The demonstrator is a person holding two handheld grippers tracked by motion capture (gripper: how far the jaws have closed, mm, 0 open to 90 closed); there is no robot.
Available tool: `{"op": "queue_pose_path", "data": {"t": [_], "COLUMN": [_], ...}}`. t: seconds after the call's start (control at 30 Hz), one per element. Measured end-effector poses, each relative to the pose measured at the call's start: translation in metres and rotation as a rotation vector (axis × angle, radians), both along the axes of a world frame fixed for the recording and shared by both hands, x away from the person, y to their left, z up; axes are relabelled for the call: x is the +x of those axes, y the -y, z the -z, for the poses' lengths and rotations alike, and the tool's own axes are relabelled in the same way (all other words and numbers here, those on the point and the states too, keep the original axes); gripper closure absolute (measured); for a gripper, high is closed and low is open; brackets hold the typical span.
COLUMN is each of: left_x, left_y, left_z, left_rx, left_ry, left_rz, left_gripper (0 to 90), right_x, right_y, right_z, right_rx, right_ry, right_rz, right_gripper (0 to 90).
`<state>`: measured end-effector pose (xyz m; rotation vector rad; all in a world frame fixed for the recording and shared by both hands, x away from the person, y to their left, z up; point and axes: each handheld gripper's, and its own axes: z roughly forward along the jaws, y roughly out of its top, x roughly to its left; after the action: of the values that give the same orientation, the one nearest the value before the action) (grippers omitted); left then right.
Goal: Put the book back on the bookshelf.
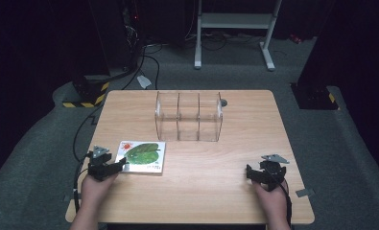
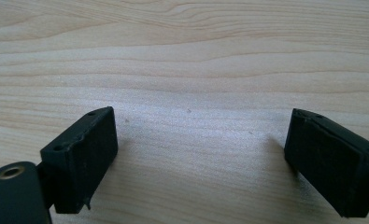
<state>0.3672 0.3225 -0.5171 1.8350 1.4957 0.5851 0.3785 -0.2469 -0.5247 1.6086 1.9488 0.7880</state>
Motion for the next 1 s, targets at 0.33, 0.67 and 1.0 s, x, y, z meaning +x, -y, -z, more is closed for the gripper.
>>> {"op": "queue_pose_path", "data": {"t": [0.33,0.67,1.0], "left_x": [0.0028,0.0041,0.0014], "left_y": [0.0021,0.0011,0.0015], "left_z": [0.0034,0.0056,0.0066], "left_rx": [-0.033,-0.076,-0.081], "left_ry": [-0.006,-0.011,0.002], "left_rz": [0.015,0.034,0.049], "left_gripper": [32.5,35.8,37.4], "right_x": [-0.0003,-0.0029,-0.0029], "right_y": [-0.0016,-0.0036,-0.0036], "right_z": [0.0,0.0,0.0], "right_rx": [-0.007,-0.004,-0.004], "right_ry": [0.001,0.002,0.002], "right_rz": [-0.003,-0.022,-0.021], "right_gripper": [9.2,9.4,9.5]}}
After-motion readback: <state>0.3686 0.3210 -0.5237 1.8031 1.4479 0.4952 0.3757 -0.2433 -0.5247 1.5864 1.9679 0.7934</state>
